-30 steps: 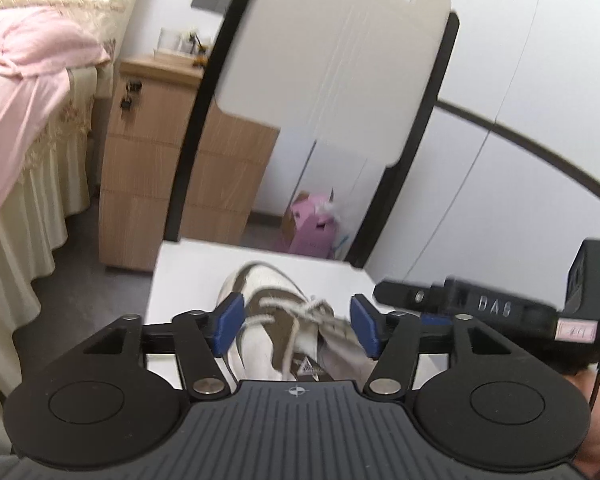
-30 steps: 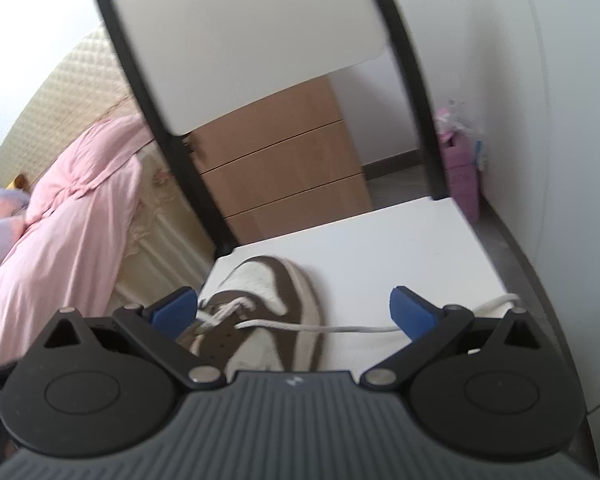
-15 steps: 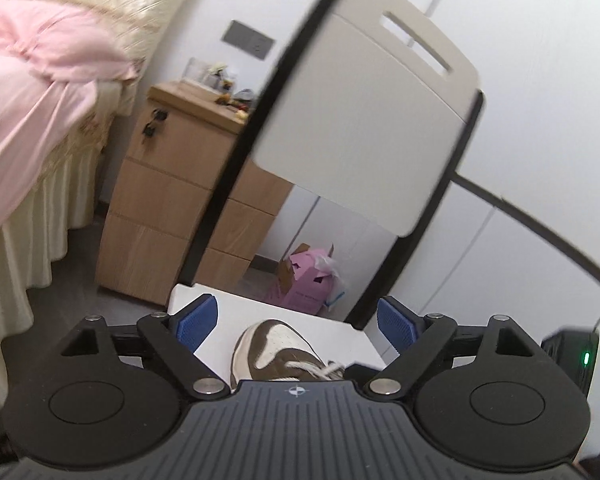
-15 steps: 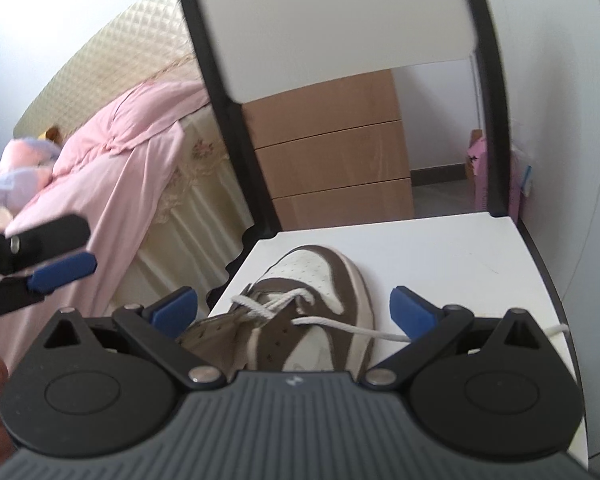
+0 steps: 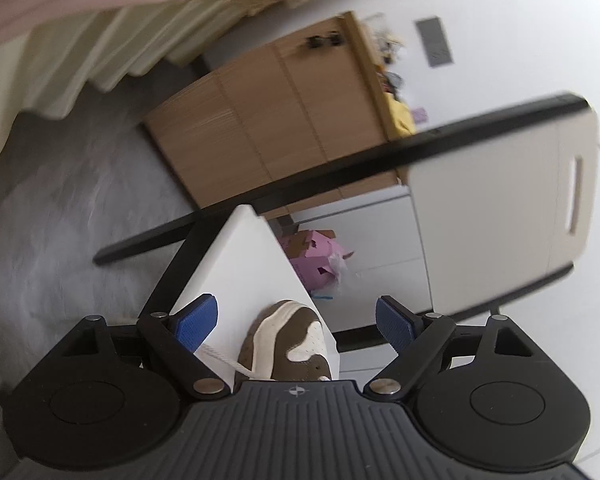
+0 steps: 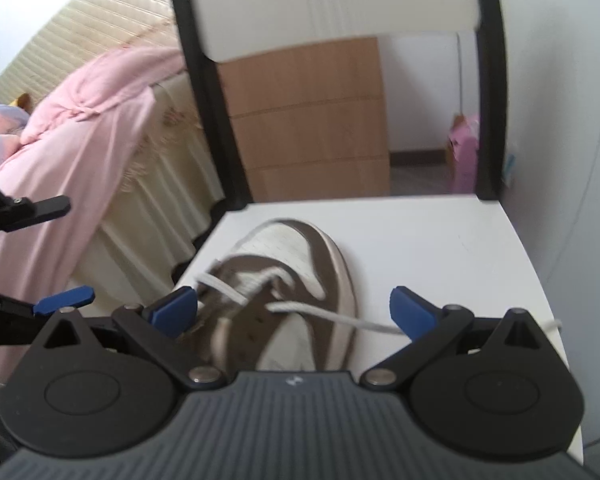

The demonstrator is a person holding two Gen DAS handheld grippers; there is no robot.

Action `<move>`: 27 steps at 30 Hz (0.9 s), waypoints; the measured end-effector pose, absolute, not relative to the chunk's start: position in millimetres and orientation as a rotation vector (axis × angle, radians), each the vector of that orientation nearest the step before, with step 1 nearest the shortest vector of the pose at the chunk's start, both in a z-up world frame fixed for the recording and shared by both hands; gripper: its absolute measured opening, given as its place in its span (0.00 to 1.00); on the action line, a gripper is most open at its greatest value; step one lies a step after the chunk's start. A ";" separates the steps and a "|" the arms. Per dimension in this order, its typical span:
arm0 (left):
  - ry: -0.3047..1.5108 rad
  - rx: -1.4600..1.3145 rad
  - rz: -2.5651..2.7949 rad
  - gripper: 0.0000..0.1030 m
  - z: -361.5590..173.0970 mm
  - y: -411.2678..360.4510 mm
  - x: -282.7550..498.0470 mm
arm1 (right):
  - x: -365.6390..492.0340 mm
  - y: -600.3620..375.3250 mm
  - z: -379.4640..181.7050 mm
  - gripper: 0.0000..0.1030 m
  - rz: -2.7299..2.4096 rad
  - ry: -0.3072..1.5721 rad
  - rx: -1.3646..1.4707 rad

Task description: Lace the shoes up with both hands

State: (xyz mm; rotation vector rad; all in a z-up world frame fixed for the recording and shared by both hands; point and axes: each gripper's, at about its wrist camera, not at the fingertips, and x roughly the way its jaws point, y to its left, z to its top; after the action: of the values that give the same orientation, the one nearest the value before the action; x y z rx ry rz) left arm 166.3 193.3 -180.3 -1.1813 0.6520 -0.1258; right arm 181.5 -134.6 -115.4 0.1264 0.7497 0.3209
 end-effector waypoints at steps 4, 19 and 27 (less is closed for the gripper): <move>0.694 -1.202 -0.106 0.83 -187.9 190.3 168.7 | 178.2 -140.2 -112.1 1.00 0.316 0.730 0.126; 0.838 -1.417 -0.121 0.64 -224.4 163.4 176.1 | 164.6 -159.7 -98.5 1.00 0.334 0.704 0.184; 0.876 -1.342 -0.062 0.24 -227.8 160.8 195.3 | 172.7 -154.2 -97.6 1.00 0.371 0.716 0.216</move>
State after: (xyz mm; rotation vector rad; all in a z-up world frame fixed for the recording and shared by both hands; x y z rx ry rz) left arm 195.3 160.8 -227.8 -1.3424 0.8757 -0.0616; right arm 172.7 -154.2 -97.6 0.2158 0.7162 0.3714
